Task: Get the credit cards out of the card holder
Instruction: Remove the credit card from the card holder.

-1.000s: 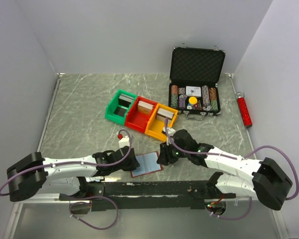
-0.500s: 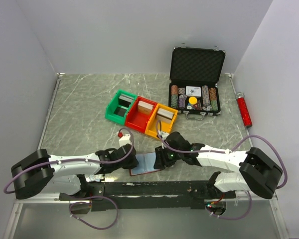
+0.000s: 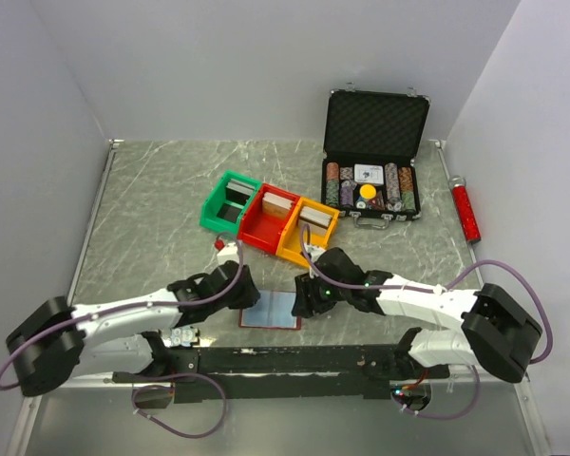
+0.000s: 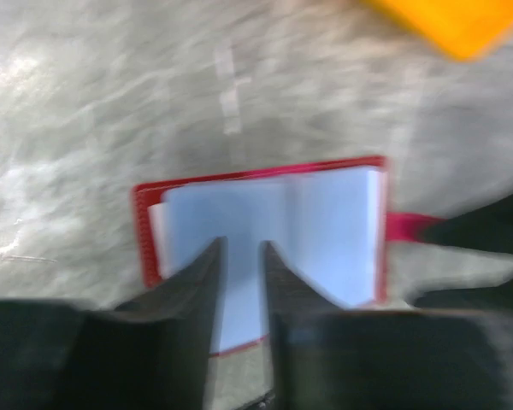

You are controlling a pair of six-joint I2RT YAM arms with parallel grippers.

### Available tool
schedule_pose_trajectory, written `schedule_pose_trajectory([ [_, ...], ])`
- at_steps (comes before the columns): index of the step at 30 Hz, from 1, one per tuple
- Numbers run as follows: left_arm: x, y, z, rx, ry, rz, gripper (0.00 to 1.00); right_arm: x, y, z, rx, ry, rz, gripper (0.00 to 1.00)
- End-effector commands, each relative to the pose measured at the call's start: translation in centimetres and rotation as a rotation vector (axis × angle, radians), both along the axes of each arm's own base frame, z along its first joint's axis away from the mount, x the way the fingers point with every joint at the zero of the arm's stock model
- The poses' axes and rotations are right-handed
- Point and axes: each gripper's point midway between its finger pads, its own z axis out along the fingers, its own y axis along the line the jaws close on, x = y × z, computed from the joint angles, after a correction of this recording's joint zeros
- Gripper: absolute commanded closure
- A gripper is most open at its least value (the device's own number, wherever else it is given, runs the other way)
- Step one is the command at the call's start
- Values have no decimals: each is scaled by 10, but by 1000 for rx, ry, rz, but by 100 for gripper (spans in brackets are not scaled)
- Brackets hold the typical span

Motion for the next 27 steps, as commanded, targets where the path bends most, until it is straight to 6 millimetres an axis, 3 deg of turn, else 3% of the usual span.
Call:
schedule_pose_trajectory([
  [1, -4, -26, 50, -198, -105, -93, 52, 22, -1, 11, 14, -21, -90, 43],
  [3, -10, -36, 63, -262, -133, -142, 45, 27, -7, 7, -6, -16, -120, 45],
  [7, -18, -51, 69, -266, -151, -208, 43, 30, -13, -2, -48, -2, -145, 47],
  [14, -25, -62, 50, -236, -110, -228, 44, 31, -31, -4, -95, -21, -186, 36],
  [18, -28, -61, 41, -230, -88, -221, 44, 27, -34, -9, -107, -6, -184, 35],
  [27, -33, -57, 33, -226, -64, -209, 45, 15, -20, -20, -66, 80, -126, 51],
])
